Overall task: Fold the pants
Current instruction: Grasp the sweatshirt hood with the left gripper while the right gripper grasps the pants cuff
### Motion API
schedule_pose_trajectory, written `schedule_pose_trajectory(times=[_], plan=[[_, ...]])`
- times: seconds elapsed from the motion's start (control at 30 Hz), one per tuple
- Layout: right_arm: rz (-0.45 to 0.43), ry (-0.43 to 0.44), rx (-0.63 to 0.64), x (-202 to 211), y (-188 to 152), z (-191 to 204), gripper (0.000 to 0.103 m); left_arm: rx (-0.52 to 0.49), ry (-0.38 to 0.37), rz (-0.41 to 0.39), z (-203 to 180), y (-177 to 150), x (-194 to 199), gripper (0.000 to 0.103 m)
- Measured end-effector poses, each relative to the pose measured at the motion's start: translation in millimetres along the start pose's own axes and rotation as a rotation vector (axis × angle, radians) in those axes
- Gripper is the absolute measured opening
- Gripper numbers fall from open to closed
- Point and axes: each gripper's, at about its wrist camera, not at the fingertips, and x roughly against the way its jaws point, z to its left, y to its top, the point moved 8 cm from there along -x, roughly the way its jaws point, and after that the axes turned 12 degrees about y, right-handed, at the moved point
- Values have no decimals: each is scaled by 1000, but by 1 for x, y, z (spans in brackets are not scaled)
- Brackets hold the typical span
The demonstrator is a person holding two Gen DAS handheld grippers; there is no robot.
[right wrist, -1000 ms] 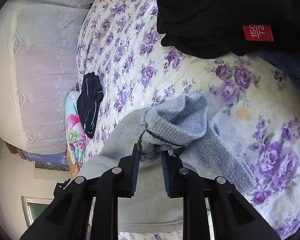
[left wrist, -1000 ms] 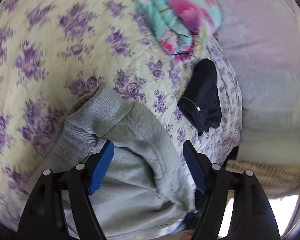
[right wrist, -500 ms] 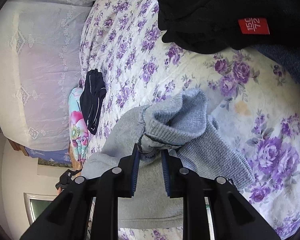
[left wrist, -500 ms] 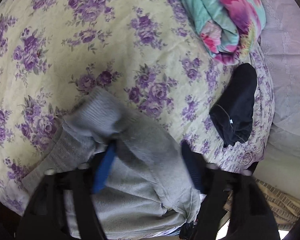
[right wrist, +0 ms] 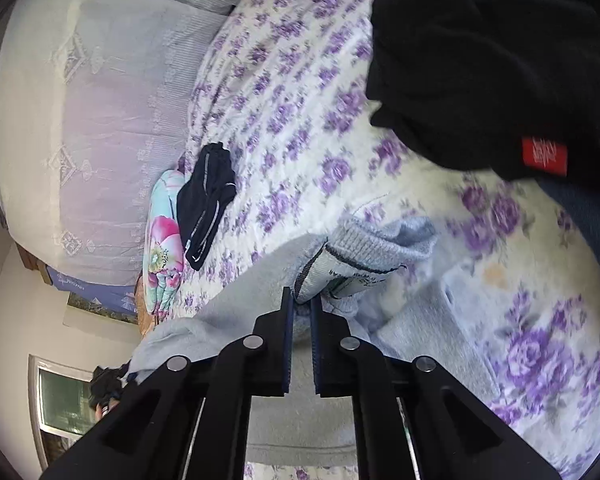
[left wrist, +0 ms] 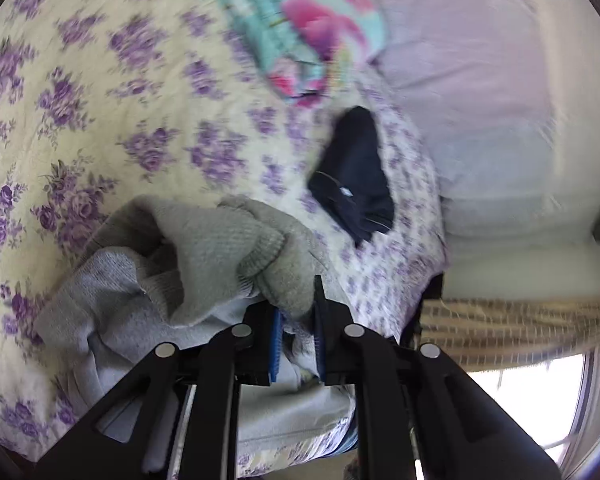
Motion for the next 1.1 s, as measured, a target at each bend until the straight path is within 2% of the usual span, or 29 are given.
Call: schedule_pose_trajectory(times=[0.13, 0.23, 0.3, 0.33, 0.4, 0.43, 0.5, 0.6, 0.7, 0.77, 0.8, 0.87, 0.9, 0.97, 1.03, 1.07, 1.1], plan=[[-48, 44, 32, 23, 8, 6, 7, -102, -81, -32, 3, -46, 27, 12], [-60, 44, 32, 43, -1, -7, 7, -157, -77, -58, 35, -85, 23, 12], [-62, 33, 9, 51, -11, -24, 7, -121, -72, -23, 76, -104, 10, 12], [-62, 34, -9, 55, -15, -34, 7, -70, -74, -4, 99, -110, -1, 12], [-65, 44, -32, 58, -20, -45, 7, 39, -136, 43, 142, -117, -17, 12], [-69, 49, -37, 60, -21, -47, 7, 97, -202, 68, 153, -118, -21, 12], [-76, 47, -14, 63, -17, -40, 6, 148, -275, 88, 157, -117, -22, 11], [-138, 51, 56, 80, 4, -14, 0, 83, -206, 31, 139, -104, -9, 11], [-195, 55, 128, 107, 26, 13, 0, 68, -216, 2, 122, -85, 13, 11], [-122, 87, 158, 106, 17, 23, 0, 47, -171, 18, 120, -84, 13, 11], [-98, 79, 151, 104, 10, 20, 4, 36, -141, 15, 122, -85, 12, 11], [-34, 76, 98, 90, -13, 6, 4, 34, -97, 27, 131, -90, 2, 11], [-18, 84, 61, 84, -23, 0, 4, 52, -108, 41, 137, -92, -4, 11], [3, 108, -30, 69, -39, -15, 12, 102, -152, 58, 145, -94, -13, 11], [8, 109, -63, 58, -46, -20, 53, 126, -188, 68, 147, -95, -16, 11], [1, 99, -60, 55, -46, -20, 58, 120, -183, 66, 146, -96, -17, 11], [-3, 102, -56, 52, -44, -18, 58, 108, -170, 62, 145, -97, -17, 11]])
